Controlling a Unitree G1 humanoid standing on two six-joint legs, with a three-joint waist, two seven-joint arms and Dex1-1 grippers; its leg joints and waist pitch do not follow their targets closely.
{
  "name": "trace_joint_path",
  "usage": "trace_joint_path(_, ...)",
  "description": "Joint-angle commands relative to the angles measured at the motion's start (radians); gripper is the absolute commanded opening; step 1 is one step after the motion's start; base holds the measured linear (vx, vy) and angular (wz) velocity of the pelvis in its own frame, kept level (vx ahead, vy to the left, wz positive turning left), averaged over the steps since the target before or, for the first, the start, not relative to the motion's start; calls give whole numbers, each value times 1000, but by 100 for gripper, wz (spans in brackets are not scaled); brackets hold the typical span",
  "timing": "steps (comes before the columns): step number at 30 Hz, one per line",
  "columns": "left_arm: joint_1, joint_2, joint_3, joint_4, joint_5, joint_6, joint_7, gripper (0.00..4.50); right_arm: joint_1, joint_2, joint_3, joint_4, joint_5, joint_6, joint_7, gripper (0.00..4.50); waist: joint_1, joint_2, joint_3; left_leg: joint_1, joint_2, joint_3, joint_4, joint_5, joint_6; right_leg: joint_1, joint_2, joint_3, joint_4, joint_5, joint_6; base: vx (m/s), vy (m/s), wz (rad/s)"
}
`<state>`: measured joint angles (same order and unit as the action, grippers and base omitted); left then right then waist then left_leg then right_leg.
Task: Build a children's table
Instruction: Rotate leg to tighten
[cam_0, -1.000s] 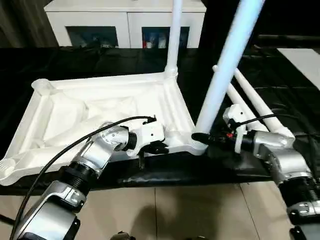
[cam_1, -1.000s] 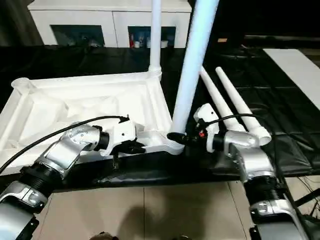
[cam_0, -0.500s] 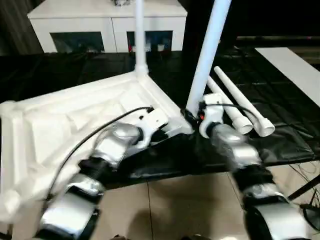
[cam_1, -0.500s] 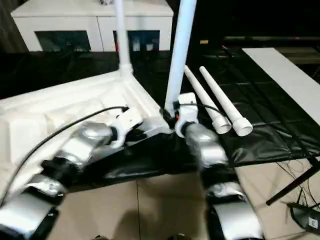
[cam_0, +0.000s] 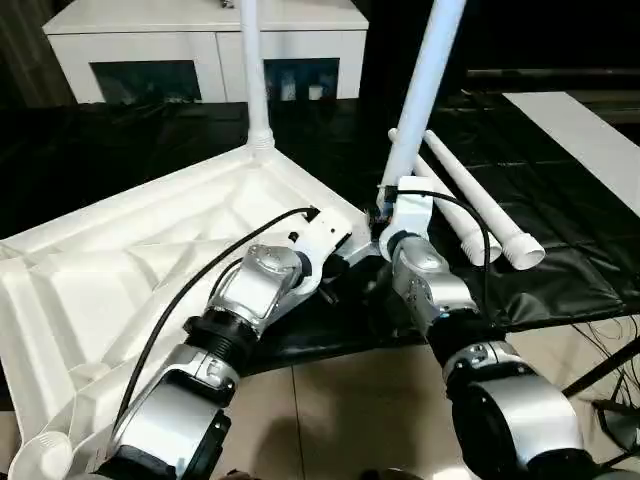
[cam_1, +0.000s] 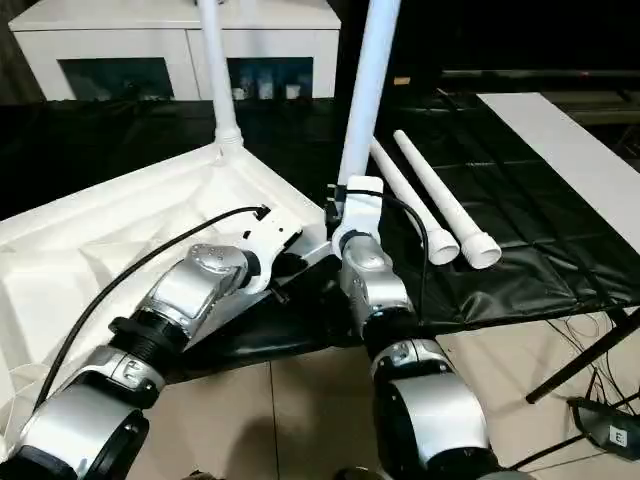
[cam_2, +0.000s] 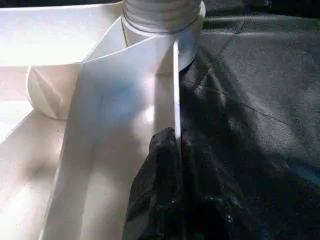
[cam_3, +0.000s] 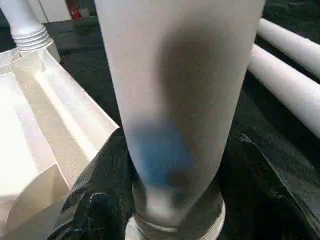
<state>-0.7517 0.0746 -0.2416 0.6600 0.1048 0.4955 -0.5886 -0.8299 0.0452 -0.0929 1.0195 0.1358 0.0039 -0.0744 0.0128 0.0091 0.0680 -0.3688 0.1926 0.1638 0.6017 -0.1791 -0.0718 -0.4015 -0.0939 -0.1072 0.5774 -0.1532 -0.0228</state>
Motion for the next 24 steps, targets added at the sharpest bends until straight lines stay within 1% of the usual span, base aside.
trace_joint_path(1,-31,4,17,-65,-14,-42,-9,0,14,19,-34,54,33,12,39,201,1,8,-77,13,25,-9,-81,-377,23,42,-56,40,-77,-374,-165,0,0,0)
trace_joint_path(2,-32,5,17,-65,-14,-43,-9,0,13,18,-33,54,34,9,41,201,2,8,-77,13,25,-8,-80,-369,24,42,-56,40,-77,-372,-168,0,0,0)
trace_joint_path(3,-34,11,19,-66,-15,-45,-14,0,11,13,-21,51,30,-21,76,201,2,7,-77,12,25,-8,-80,-364,25,43,-56,41,-76,-370,-170,0,0,0)
trace_joint_path(4,-34,11,19,-66,-15,-46,-14,0,11,12,-19,50,27,-24,79,236,3,7,-78,11,25,-7,-80,-359,26,43,-56,41,-75,-365,-171,0,0,0)
trace_joint_path(6,-33,18,19,-68,-17,-50,-19,0,13,5,-12,37,25,-44,113,273,5,8,-81,7,26,-6,-79,-327,35,46,-56,43,-71,-325,-185,0,0,0)
trace_joint_path(9,-32,24,19,-68,-19,-57,-23,0,17,-2,-12,19,28,-54,140,281,6,8,-84,6,27,-4,-78,-300,45,48,-55,45,-64,-280,-204,0,0,0)
trace_joint_path(10,-32,28,18,-67,-20,-62,-27,0,21,-10,-9,6,26,-64,160,303,7,9,-85,3,27,-3,-78,-277,51,50,-55,46,-61,-251,-214,0,0,0)
trace_joint_path(12,-31,39,12,-60,-19,-82,-41,0,45,-35,-2,-51,23,-81,211,321,11,9,-86,3,28,0,-75,-248,61,51,-55,47,-59,-222,-224,0,0,0)
trace_joint_path(13,-31,41,10,-59,-18,-87,-43,0,50,-39,-1,-61,23,-81,215,321,14,10,-88,2,28,0,-74,-222,70,53,-54,47,-55,-191,-230,0,0,0)
trace_joint_path(14,-29,50,7,-54,-15,-97,-51,0,77,-63,8,-116,21,-77,243,335,18,10,-89,0,29,1,-72,-192,80,55,-52,48,-50,-155,-239,0,0,0)
trace_joint_path(15,-29,51,7,-54,-15,-98,-52,0,79,-65,9,-121,21,-76,246,335,22,10,-90,1,30,1,-71,-179,85,55,-53,48,-47,-140,-242,0,0,0)
trace_joint_path(16,-27,58,8,-53,-16,-104,-59,0,107,-85,13,-174,27,-63,279,347,24,11,-93,0,28,2,-69,-152,95,57,-51,50,-41,-102,-252,0,0,0)
trace_joint_path(17,-26,61,8,-52,-16,-108,-64,0,122,-95,15,-201,32,-54,296,358,26,9,-97,-4,29,1,-66,-108,111,61,-51,50,-32,-48,-259,0,0,0)
trace_joint_path(18,-25,64,7,-52,-18,-111,-66,0,130,-101,13,-216,33,-49,309,365,28,11,-101,-1,30,1,-65,-91,117,59,-51,51,-28,-21,-269,0,0,0)
trace_joint_path(19,-25,73,1,-48,-17,-130,-81,0,157,-119,21,-262,40,-33,351,368,28,11,-99,-3,28,3,-62,-74,136,56,-49,51,-26,10,-282,0,0,0)
trace_joint_path(20,-24,83,-4,-42,-16,-139,-88,0,193,-145,34,-323,49,-9,412,384,31,8,-96,-4,27,5,-62,-83,149,58,-49,50,-30,1,-279,0,0,0)
trace_joint_path(21,-24,88,-7,-37,-13,-146,-94,0,210,-159,42,-351,55,2,441,384,33,18,-96,-2,29,3,-62,-89,149,57,-50,50,-29,-8,-279,0,0,0)
trace_joint_path(22,-25,100,-15,-27,-7,-162,-106,0,247,-187,59,-410,68,25,504,396,33,13,-94,-2,28,5,-62,-108,151,58,-48,50,-36,-28,-272,0,0,0)
trace_joint_path(23,-24,108,-14,-22,-7,-168,-115,0,282,-217,73,-469,89,59,569,404,37,20,-93,-1,29,3,-63,-122,149,60,-48,51,-37,-44,-267,0,0,0)
trace_joint_path(24,-23,112,-13,-20,-8,-170,-120,0,306,-237,83,-508,104,82,612,409,38,16,-91,0,29,4,-65,-137,149,60,-47,50,-42,-59,-261,0,0,0)
